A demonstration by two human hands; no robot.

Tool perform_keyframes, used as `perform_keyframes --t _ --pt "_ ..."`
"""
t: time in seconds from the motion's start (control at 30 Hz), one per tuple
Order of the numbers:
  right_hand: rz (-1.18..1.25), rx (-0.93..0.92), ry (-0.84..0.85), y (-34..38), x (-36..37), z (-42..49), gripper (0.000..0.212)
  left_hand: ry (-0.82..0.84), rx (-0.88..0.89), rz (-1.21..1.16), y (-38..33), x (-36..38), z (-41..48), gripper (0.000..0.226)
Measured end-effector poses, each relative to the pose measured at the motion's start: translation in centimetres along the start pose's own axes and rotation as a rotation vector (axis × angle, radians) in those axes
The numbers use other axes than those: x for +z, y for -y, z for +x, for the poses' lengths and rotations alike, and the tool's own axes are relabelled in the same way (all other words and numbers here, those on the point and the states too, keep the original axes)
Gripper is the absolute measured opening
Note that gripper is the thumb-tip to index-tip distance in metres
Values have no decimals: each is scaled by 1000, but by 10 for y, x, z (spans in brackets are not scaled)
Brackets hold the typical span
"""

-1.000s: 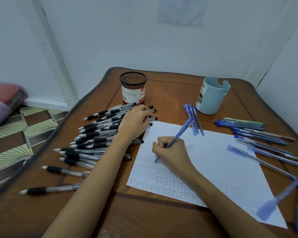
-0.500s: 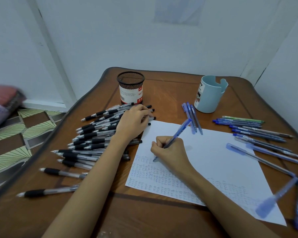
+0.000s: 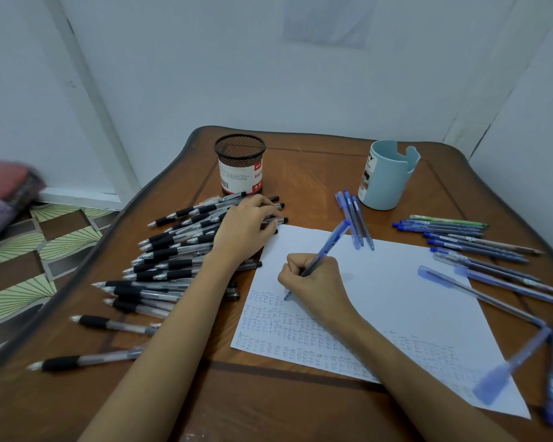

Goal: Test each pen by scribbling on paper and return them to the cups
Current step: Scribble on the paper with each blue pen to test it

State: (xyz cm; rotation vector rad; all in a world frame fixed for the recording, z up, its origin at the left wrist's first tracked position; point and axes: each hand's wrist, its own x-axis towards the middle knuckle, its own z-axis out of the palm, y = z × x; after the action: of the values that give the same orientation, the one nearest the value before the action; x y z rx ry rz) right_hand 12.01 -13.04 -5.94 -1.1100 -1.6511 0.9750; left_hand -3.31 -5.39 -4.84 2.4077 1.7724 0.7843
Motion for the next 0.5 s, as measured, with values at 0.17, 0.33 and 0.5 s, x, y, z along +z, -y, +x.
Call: perform_keyframes --t 0.17,0.33,0.5 --pt "6 -31 -42 -1 1 -1 48 7 -6 5 1 0 0 25" --pt "39 -19 -58 -4 0 0 50 3 -6 0 1 1 1 25" --pt "30 -21 -60 0 -2 -1 46 20 7 -7 1 0 0 31"
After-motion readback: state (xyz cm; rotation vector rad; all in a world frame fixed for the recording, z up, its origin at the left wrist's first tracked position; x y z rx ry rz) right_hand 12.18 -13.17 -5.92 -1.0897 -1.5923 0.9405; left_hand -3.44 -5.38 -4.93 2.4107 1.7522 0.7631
